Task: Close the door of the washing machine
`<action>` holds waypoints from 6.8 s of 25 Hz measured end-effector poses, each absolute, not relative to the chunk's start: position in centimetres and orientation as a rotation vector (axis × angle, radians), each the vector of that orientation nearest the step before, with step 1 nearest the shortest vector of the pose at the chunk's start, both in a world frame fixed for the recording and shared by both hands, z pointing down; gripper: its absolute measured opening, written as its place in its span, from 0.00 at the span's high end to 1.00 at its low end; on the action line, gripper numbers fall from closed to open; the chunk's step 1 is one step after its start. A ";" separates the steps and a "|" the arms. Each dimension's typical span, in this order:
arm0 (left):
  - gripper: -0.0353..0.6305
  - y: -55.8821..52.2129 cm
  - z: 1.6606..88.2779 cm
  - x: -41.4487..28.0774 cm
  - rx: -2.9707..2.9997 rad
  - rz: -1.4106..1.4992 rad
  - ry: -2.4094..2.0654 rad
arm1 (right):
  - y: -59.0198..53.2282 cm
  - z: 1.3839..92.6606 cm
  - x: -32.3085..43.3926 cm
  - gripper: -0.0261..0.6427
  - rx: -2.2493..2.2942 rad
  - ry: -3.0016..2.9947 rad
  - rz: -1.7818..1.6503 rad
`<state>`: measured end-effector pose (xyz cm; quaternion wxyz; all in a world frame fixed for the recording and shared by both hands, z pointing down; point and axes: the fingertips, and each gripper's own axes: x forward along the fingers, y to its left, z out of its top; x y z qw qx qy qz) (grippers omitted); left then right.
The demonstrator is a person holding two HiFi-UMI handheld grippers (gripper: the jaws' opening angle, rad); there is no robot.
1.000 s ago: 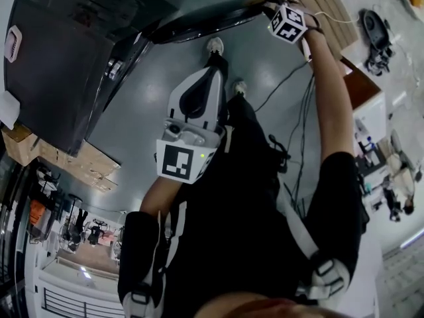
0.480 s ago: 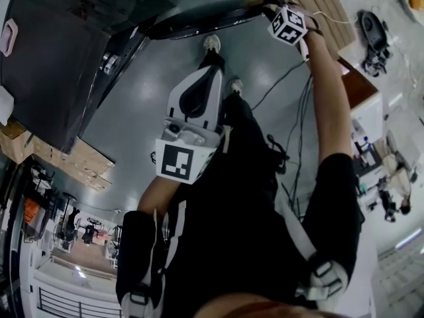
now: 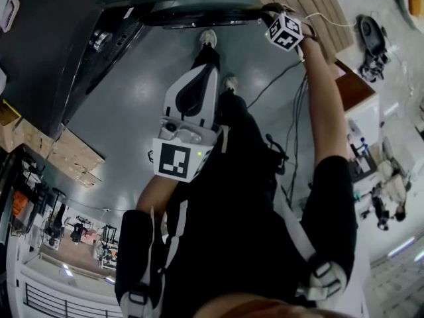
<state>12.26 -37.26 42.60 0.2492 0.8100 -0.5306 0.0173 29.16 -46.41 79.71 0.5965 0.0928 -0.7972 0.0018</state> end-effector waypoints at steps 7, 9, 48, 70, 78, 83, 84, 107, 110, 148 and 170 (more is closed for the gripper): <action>0.94 -31.2 42.1 13.7 2.191 0.016 -1.523 | -40.3 79.8 29.6 0.87 0.265 -1.869 0.042; 0.94 -29.0 42.0 13.9 2.182 0.009 -1.552 | -38.3 79.9 29.6 0.87 0.270 -1.879 0.049; 0.94 0.5 40.2 4.6 1.863 -0.110 -2.027 | -7.7 80.9 16.9 0.87 0.535 -2.011 0.479; 0.94 12.6 42.2 -15.0 1.846 -0.144 -2.047 | 0.0 82.8 3.8 0.86 0.766 -1.938 0.559; 0.94 16.2 42.6 -20.9 1.863 -0.150 -2.044 | 2.1 82.5 -2.2 0.85 0.865 -1.931 0.629; 0.94 17.3 42.1 -23.9 1.851 -0.217 -2.036 | 2.7 82.8 -4.9 0.84 0.888 -1.912 0.656; 0.94 17.5 42.0 -24.6 1.854 -0.218 -2.035 | 2.8 82.8 -5.5 0.84 0.892 -1.911 0.657; 0.94 16.3 43.3 -33.8 1.787 -0.168 -2.112 | 2.9 82.5 -17.2 0.82 0.996 -1.938 0.723; 0.94 14.7 43.8 -34.8 1.779 -0.165 -2.114 | 2.5 82.4 -18.7 0.81 0.979 -1.922 0.705; 0.94 9.7 47.7 -46.0 1.505 -0.202 -2.198 | -5.7 81.5 -38.4 0.80 0.683 -2.085 0.384; 0.94 15.0 41.8 -43.6 1.650 -0.233 -2.186 | -2.8 72.7 -35.9 0.82 0.697 -2.151 0.378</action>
